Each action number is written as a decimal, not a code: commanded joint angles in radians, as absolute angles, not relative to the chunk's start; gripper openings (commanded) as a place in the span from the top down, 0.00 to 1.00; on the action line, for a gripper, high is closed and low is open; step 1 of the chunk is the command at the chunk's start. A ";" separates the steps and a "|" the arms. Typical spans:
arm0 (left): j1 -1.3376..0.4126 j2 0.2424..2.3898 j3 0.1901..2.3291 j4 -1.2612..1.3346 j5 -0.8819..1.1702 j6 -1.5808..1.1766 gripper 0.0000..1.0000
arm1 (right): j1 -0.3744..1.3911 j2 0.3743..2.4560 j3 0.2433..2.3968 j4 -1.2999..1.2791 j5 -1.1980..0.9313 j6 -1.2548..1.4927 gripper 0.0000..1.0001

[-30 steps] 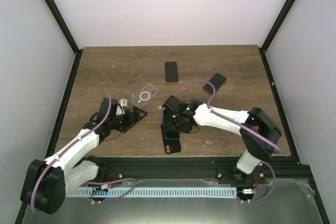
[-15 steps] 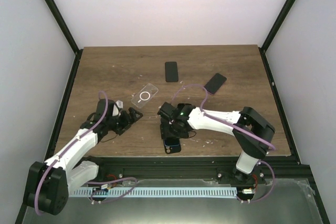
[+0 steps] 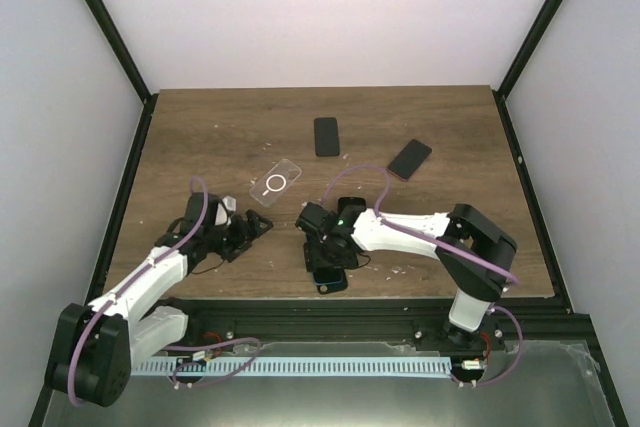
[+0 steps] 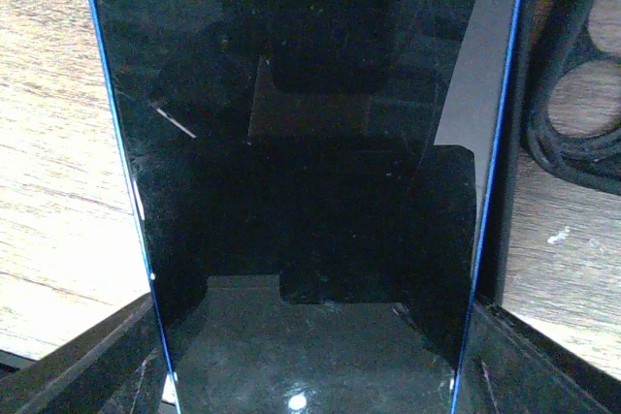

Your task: Put the phone into the phone case

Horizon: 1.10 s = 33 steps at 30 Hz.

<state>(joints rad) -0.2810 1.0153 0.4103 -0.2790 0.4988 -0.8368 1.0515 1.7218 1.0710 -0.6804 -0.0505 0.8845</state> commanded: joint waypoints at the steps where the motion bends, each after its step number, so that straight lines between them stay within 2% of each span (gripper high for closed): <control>1: -0.276 1.022 0.398 -0.257 0.523 -0.844 0.03 | 1.069 1.724 1.101 -0.716 -0.007 0.931 0.27; 17: -0.276 1.037 0.377 -0.232 0.540 -0.846 0.04 | 1.089 1.642 1.089 -0.710 0.000 0.846 0.27; 33: -0.277 1.037 0.372 -0.223 0.556 -0.859 0.05 | 1.089 1.671 1.040 -0.708 -0.020 0.823 0.25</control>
<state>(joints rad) -0.2810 1.0332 0.3794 -0.2417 0.5400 -0.8543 1.0779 1.6718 1.0378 -0.7181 -0.0250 0.8276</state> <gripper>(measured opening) 0.950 0.773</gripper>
